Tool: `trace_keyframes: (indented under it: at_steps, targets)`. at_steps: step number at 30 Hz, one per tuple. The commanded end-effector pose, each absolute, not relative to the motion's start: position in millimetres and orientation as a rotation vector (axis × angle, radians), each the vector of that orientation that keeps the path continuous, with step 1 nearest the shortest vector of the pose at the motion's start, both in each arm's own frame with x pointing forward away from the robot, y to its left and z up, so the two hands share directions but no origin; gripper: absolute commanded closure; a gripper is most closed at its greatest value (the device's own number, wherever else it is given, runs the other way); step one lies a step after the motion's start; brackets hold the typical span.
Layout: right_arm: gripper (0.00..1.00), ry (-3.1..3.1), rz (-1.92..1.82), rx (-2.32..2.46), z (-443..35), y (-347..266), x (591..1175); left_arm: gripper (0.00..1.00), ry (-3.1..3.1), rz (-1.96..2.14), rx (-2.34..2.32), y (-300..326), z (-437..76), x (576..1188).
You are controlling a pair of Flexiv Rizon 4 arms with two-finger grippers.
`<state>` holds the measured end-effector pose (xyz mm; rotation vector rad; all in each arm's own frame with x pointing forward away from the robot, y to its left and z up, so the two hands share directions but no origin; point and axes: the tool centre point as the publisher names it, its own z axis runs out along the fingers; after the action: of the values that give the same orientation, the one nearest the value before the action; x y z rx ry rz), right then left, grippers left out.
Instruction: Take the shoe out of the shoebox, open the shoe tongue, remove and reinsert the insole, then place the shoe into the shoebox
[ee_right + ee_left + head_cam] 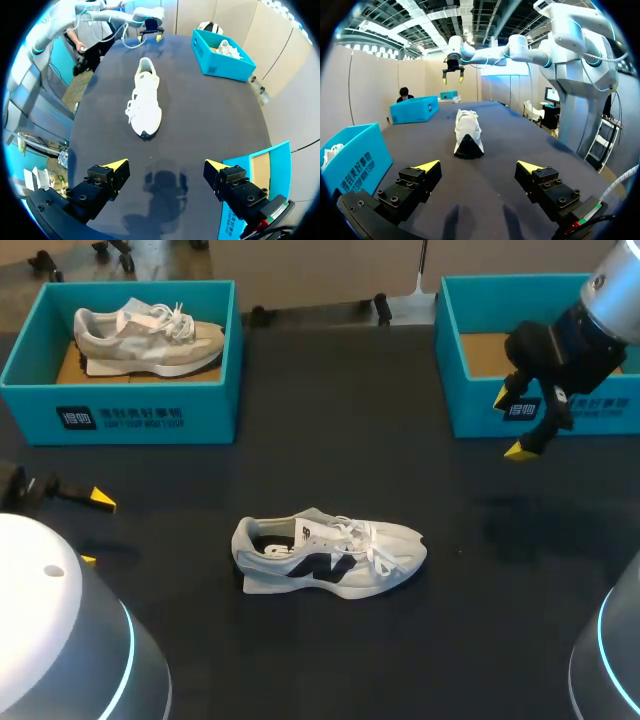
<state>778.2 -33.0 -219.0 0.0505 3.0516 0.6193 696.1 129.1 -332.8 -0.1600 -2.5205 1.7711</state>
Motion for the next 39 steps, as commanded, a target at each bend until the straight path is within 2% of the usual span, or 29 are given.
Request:
trace_keyframes:
  at_steps: [1, 24, 39]
  targets:
    - [0.00, 3.053, 0.616, 0.051, -220, -33, 778, 0.00, -2.558, 1.762, -0.180, 114, -339, 696]
    - [0.00, 3.053, 0.616, 0.051, -220, -33, 778, 0.00, -2.527, 1.906, -0.159, 37, -364, 714]
    - [0.00, 3.053, 0.616, 0.051, -220, -33, 778, 0.00, -2.510, 1.924, -0.119, -7, -386, 702]
